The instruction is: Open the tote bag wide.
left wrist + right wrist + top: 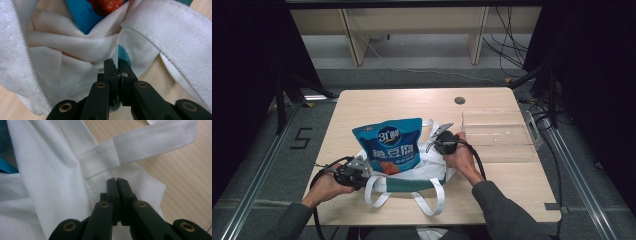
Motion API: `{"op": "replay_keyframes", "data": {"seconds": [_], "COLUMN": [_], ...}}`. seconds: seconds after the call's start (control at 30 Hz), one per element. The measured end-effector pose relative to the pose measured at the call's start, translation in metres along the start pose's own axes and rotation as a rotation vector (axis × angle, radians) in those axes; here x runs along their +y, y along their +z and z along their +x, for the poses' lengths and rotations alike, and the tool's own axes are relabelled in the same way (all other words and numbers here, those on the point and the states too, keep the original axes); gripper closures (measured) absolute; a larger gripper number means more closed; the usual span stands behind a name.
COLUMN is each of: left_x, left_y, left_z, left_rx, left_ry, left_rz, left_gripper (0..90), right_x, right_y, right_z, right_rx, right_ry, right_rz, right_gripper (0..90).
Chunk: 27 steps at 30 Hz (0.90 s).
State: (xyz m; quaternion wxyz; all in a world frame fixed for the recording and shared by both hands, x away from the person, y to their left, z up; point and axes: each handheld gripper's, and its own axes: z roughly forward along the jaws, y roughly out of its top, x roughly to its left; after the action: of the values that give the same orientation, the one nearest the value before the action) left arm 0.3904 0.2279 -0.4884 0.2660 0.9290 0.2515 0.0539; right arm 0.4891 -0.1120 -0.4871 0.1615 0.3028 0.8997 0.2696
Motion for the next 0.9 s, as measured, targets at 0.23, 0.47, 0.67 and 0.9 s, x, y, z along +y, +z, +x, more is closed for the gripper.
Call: {"op": "replay_keyframes", "data": {"seconds": [0.23,0.47,0.67,0.9], "left_x": [0.002,0.002,0.007,0.001], "left_y": [0.004,0.001,-0.015,-0.039], "left_z": [0.001,0.004,-0.008,-0.012], "left_rx": [-0.002,-0.011,0.015,0.101], "left_ry": [-0.071,-0.096,-0.088,-0.141], "left_rz": [-0.035,-0.054,-0.098,-0.148], "left_gripper": [85.1,79.2,59.8,50.4], "right_x": [-0.001,0.004,0.013,0.018], "right_y": [-0.001,-0.019,-0.058,-0.081], "right_z": [-0.003,-0.009,-0.011,-0.007], "right_rx": [0.001,-0.003,0.055,0.111], "right_ry": [0.036,0.097,0.113,0.077], "right_rz": [-0.039,-0.092,-0.193,-0.225], "right_gripper": [85.8,69.0,58.6,51.3]}}
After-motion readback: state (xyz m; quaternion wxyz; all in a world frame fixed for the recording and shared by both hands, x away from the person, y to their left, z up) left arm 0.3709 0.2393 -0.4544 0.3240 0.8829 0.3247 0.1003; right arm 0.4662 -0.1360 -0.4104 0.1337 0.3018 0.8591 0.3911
